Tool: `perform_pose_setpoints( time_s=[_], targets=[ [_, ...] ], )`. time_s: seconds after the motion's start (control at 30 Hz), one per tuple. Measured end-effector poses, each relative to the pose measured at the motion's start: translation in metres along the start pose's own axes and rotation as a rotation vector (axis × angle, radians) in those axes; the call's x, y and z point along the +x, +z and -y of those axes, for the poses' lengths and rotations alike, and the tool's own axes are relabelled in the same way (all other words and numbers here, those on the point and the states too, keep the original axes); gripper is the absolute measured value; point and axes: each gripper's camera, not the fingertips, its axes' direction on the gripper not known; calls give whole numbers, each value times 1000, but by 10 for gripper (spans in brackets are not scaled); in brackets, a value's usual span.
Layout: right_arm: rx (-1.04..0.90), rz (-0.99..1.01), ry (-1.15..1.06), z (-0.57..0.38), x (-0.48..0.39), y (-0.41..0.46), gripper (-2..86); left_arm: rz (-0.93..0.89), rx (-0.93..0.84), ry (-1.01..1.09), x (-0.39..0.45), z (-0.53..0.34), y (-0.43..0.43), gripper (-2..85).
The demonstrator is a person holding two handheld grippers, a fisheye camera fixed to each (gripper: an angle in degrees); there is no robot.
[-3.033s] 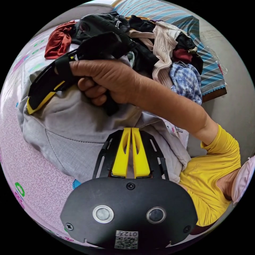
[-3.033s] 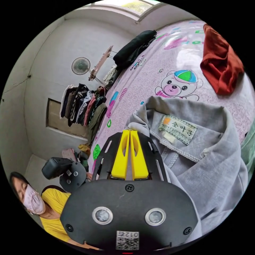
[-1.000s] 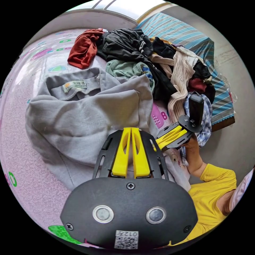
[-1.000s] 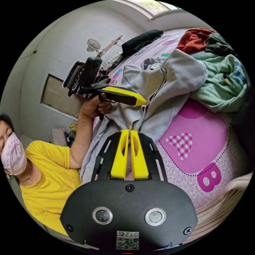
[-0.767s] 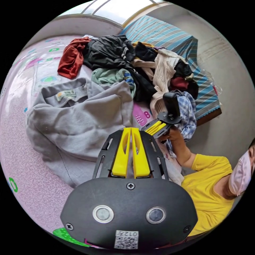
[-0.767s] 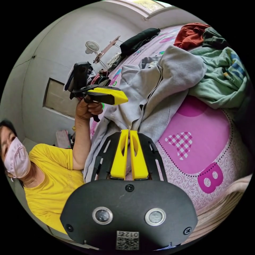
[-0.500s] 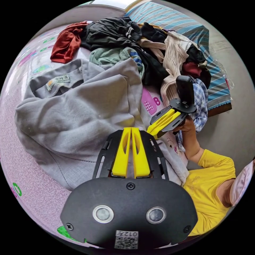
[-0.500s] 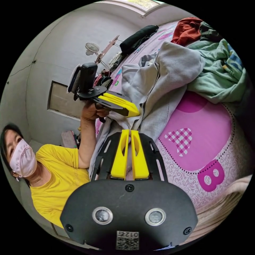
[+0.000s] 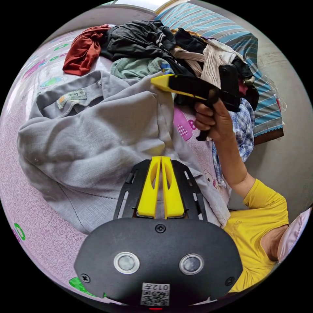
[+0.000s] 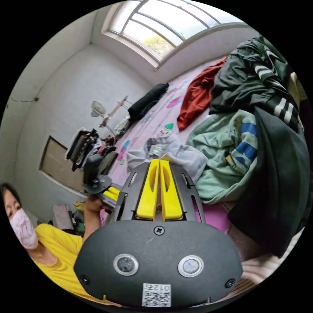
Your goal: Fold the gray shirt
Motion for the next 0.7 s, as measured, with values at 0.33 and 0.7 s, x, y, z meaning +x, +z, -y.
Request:
perform_pose_setpoints(
  time_s=[0.33, 0.7],
  targets=[
    [59, -20, -55, -13, -12, -8, 7, 8, -6, -2, 1, 0, -8, 4],
    [-31, 19, -19, -38, -11, 18, 7, 5, -6, 1, 2, 0, -15, 5]
  ],
)
